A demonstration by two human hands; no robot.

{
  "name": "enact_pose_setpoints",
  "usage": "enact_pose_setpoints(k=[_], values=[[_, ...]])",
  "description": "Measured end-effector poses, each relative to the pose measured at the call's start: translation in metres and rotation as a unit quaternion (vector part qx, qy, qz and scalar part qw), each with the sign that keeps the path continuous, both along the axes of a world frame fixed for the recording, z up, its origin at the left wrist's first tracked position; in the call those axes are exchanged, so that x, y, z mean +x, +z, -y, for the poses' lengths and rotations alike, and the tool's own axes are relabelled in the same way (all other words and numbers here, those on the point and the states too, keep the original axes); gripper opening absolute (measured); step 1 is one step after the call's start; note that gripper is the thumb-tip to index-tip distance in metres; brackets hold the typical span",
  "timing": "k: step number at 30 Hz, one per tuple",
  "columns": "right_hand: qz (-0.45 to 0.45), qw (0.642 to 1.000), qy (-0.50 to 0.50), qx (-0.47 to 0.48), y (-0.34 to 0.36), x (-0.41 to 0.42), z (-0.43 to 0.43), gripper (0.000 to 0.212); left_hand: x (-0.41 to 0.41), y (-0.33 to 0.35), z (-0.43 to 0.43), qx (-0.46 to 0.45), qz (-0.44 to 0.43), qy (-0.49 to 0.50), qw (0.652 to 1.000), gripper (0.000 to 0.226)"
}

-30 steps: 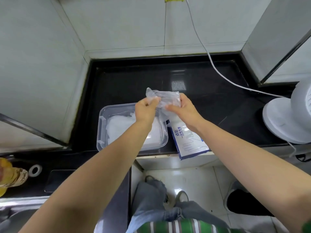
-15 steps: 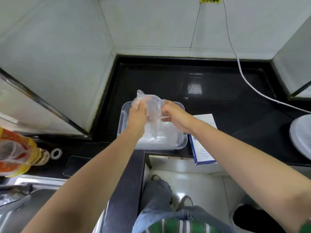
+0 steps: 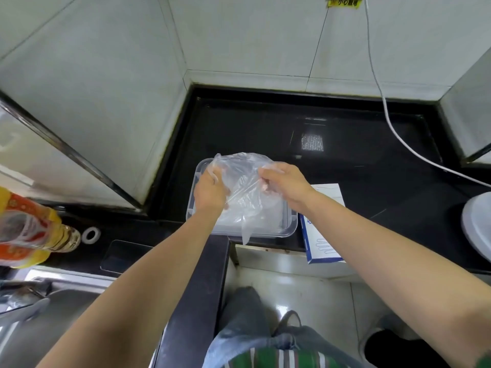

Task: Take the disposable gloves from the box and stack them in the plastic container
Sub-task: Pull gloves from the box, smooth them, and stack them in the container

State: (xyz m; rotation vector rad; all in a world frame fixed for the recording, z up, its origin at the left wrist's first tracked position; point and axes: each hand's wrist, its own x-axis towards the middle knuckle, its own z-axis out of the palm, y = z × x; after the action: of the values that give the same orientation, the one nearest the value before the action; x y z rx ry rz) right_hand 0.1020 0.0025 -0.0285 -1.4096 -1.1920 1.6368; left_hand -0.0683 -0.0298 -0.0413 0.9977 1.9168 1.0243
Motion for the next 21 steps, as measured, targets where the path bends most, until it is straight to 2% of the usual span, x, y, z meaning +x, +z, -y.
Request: enact_pose_setpoints(k=[3,5,6,8,10,12,14,16,18,19,21], values=[[0.013,0.999,-0.034,-0.005,-0.003,-0.006,-0.004,0.015,-0.001,-0.004,-0.004,-0.019,-0.099,-0.034,0.994,0.021],[0.01,0.999,0.001,-0.048,-0.004,-0.008,-0.01,0.031,-0.004,-0.005,-0.008,-0.071,-0.199,-0.074,0.975,0.009],[0.027,0.996,0.03,-0.08,-0.005,-0.008,-0.01,0.037,-0.003,-0.004,-0.008,-0.082,-0.211,-0.078,0.971,0.008],[0.063,0.991,0.045,-0.106,-0.006,-0.01,-0.012,0.027,-0.006,-0.01,-0.012,-0.084,-0.239,-0.106,0.961,0.014],[0.06,0.997,-0.023,-0.05,-0.005,-0.011,-0.018,0.005,-0.008,-0.011,-0.013,-0.068,-0.238,-0.119,0.962,0.019],[0.038,0.991,-0.13,0.004,0.0,-0.006,-0.026,0.007,-0.011,-0.014,-0.015,-0.035,-0.182,-0.089,0.978,0.027],[-0.007,0.984,-0.18,-0.003,0.003,0.001,-0.033,0.002,-0.013,-0.015,-0.017,-0.046,-0.208,-0.108,0.971,0.025],[-0.022,0.994,-0.104,-0.032,0.004,0.004,-0.035,0.024,-0.014,-0.014,-0.018,-0.075,-0.23,-0.13,0.962,0.022],[0.05,0.997,0.022,-0.056,-0.001,0.0,-0.034,0.039,-0.01,-0.013,-0.019,-0.088,-0.235,-0.15,0.956,0.03],[0.101,0.991,0.066,-0.052,-0.003,-0.004,-0.032,0.035,-0.008,-0.013,-0.019,-0.092,-0.246,-0.157,0.952,0.031],[0.152,0.985,0.064,-0.041,-0.008,-0.011,-0.03,0.018,-0.009,-0.017,-0.019,-0.085,-0.241,-0.152,0.955,0.025]])
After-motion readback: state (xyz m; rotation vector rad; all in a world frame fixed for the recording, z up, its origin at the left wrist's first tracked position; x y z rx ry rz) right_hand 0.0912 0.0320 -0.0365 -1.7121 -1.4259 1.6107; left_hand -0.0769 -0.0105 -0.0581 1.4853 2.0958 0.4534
